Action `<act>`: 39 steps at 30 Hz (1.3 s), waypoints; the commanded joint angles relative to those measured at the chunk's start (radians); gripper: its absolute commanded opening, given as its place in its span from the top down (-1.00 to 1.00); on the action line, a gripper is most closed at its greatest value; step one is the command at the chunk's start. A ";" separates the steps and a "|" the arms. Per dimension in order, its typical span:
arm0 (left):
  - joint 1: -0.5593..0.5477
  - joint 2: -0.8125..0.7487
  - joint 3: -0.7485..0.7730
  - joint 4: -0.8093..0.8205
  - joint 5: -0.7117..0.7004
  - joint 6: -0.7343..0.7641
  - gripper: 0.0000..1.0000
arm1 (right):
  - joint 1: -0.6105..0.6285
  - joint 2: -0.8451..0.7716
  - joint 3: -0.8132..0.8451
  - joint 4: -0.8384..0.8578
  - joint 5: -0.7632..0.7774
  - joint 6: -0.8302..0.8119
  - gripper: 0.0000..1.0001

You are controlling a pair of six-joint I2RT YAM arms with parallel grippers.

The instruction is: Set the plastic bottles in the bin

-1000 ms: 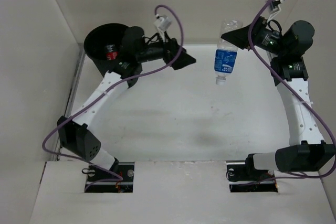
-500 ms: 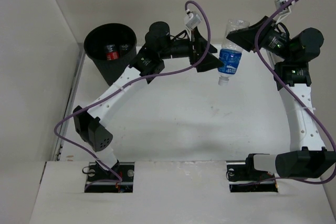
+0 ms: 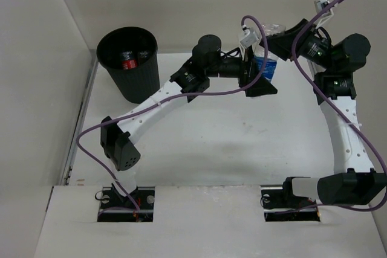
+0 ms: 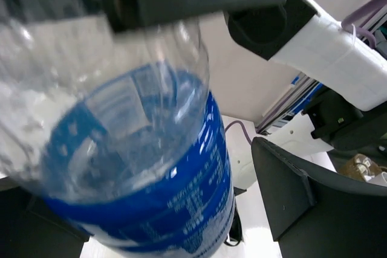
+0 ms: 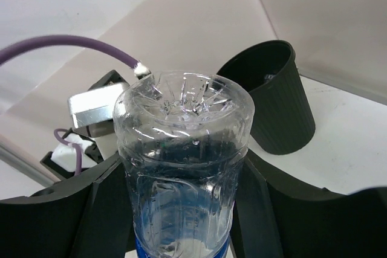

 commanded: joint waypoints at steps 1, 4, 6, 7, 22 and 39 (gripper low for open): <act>0.002 -0.013 0.072 0.070 0.000 0.006 -0.93 | 0.010 -0.045 -0.032 0.067 -0.024 0.005 1.00; 0.010 -0.004 0.095 0.062 0.000 0.023 -0.69 | 0.016 -0.069 -0.072 0.067 -0.028 0.000 1.00; 0.011 0.001 0.104 0.056 0.004 0.033 -0.47 | 0.021 -0.080 -0.089 0.067 -0.028 -0.003 1.00; 0.010 0.002 0.106 0.055 0.007 0.039 -0.29 | 0.021 -0.085 -0.092 0.067 -0.028 -0.003 1.00; 0.336 -0.082 0.087 -0.255 -0.026 0.406 0.76 | -0.272 -0.184 -0.189 0.144 -0.057 0.006 -1.00; 1.016 -0.205 -0.141 -0.068 -0.034 0.529 0.71 | -0.421 -0.437 -0.468 0.084 -0.112 -0.005 -1.00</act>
